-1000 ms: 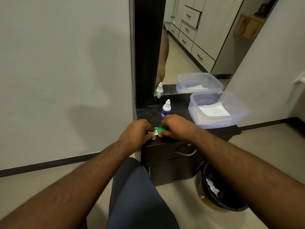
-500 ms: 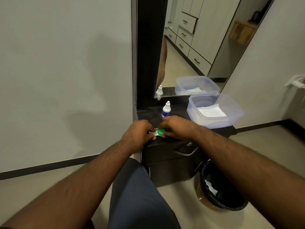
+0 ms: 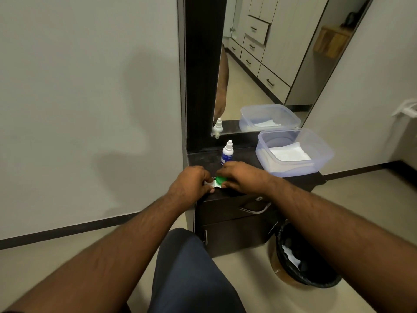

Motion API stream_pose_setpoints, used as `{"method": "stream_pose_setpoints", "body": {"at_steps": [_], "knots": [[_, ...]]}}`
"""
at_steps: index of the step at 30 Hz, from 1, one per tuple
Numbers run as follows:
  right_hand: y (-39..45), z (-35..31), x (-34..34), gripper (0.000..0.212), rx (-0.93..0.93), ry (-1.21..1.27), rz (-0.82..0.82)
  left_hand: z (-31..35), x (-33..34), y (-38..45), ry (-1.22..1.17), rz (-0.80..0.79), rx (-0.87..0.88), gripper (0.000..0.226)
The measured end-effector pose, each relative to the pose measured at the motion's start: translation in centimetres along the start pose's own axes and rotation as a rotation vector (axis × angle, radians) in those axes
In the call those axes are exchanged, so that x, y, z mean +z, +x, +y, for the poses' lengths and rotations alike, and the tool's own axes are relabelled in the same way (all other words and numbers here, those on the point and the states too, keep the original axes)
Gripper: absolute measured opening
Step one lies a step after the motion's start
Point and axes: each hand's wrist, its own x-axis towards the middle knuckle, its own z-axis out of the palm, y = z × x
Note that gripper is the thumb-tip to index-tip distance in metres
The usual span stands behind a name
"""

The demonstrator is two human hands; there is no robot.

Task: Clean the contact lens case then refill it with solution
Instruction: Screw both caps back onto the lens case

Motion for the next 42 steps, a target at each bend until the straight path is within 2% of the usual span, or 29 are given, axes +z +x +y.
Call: {"method": "stream_pose_setpoints", "body": {"at_steps": [4,13,25,30,33,35,38,42], "knots": [[-0.4,0.9,-1.1,0.040,-0.022,0.079,0.064,-0.1,0.0,0.0,-0.003,0.009,0.009,0.035],[0.8,0.7,-1.1,0.040,-0.093,0.001,-0.110,0.0,0.1,0.1,0.008,0.010,-0.008,0.036],[1.1,0.5,-0.7,0.034,-0.065,-0.127,-0.127,-0.1,0.2,0.3,0.016,-0.007,-0.018,0.038],[1.3,0.4,-0.9,0.054,0.023,-0.249,-0.122,-0.1,0.2,0.3,0.014,-0.012,-0.017,0.038],[0.7,0.7,-1.6,0.056,0.001,-0.034,-0.081,-0.1,0.1,0.3,-0.002,-0.012,-0.020,0.037],[0.6,0.4,-2.0,0.051,-0.055,0.048,-0.120,-0.1,0.1,0.3,-0.003,-0.011,-0.022,0.037],[1.3,0.0,-1.6,0.032,-0.036,-0.071,-0.153,-0.1,0.1,0.4,0.006,-0.022,-0.028,0.036],[1.8,-0.2,-1.6,0.046,0.087,-0.240,-0.161,-0.1,0.1,0.2,-0.026,-0.013,-0.029,0.030]]}}
